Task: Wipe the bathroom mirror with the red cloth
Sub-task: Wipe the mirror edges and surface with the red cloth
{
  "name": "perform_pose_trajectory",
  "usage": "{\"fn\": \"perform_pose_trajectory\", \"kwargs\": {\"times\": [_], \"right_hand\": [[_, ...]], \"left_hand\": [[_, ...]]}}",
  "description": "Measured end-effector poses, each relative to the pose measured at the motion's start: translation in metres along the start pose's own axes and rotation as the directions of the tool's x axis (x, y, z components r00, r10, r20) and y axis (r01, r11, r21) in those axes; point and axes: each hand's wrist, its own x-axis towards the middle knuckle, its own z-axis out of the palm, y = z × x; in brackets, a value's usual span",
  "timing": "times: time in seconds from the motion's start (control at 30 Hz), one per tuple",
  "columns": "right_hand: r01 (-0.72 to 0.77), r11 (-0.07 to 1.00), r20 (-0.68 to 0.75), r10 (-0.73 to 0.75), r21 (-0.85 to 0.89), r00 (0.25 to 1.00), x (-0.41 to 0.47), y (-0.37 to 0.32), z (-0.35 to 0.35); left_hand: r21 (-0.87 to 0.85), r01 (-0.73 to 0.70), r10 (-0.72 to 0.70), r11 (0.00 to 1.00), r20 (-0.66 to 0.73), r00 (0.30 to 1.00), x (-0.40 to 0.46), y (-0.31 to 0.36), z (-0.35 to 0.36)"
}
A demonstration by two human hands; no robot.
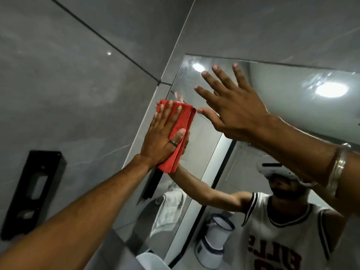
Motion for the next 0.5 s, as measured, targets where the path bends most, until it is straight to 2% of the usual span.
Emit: {"fn": "perform_pose_trajectory", "kwargs": {"times": [0.27, 0.5], "right_hand": [[0.038, 0.995, -0.042, -0.034, 0.089, 0.999, -0.068, -0.084, 0.037], [-0.012, 0.973, -0.031, 0.019, 0.232, 0.999, -0.147, -0.150, 0.046]], "left_hand": [[0.005, 0.078, -0.079, 0.997, 0.071, 0.994, -0.141, -0.037, 0.021], [0.028, 0.142, -0.144, 0.990, 0.091, 0.985, -0.232, -0.057, 0.033]]}}
